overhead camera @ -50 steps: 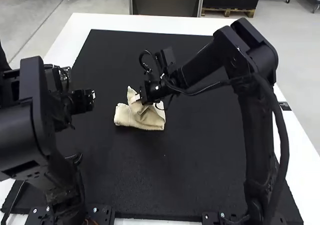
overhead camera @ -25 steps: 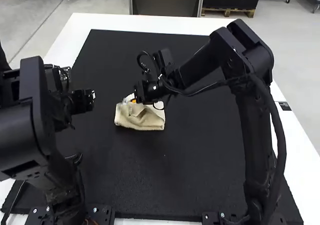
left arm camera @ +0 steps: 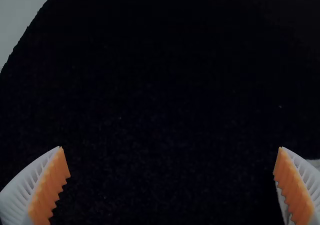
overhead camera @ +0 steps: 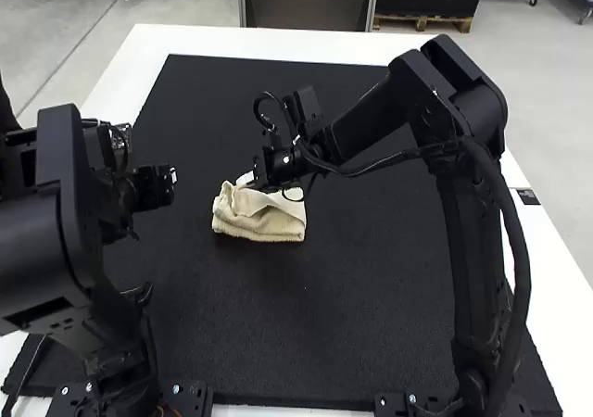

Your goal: Fold the towel.

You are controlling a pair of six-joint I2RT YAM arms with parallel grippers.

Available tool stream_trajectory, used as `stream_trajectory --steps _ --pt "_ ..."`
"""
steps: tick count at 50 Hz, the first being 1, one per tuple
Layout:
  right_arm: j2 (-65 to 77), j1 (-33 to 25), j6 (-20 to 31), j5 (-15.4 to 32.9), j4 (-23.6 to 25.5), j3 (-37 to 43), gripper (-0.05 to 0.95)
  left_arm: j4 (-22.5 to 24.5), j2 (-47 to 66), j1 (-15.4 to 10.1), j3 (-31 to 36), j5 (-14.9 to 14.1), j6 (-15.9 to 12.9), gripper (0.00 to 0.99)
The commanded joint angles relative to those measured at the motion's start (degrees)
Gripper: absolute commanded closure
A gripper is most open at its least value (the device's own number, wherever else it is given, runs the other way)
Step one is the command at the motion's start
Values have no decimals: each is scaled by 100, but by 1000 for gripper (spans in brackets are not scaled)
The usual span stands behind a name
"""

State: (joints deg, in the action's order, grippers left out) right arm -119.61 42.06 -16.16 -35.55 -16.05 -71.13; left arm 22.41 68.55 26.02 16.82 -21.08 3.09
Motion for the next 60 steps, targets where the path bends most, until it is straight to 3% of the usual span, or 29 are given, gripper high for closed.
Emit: stream_trajectory --steps 1,21,60 --pt "263 -155 -45 -198 -38 -67 920 26 -88 52 76 -98 25 38" --pt "-1 -313 34 -224 -504 337 920 79 -105 52 76 -107 16 38" --pt "-502 -14 26 -312 -653 495 921 149 -167 52 76 -177 33 38"
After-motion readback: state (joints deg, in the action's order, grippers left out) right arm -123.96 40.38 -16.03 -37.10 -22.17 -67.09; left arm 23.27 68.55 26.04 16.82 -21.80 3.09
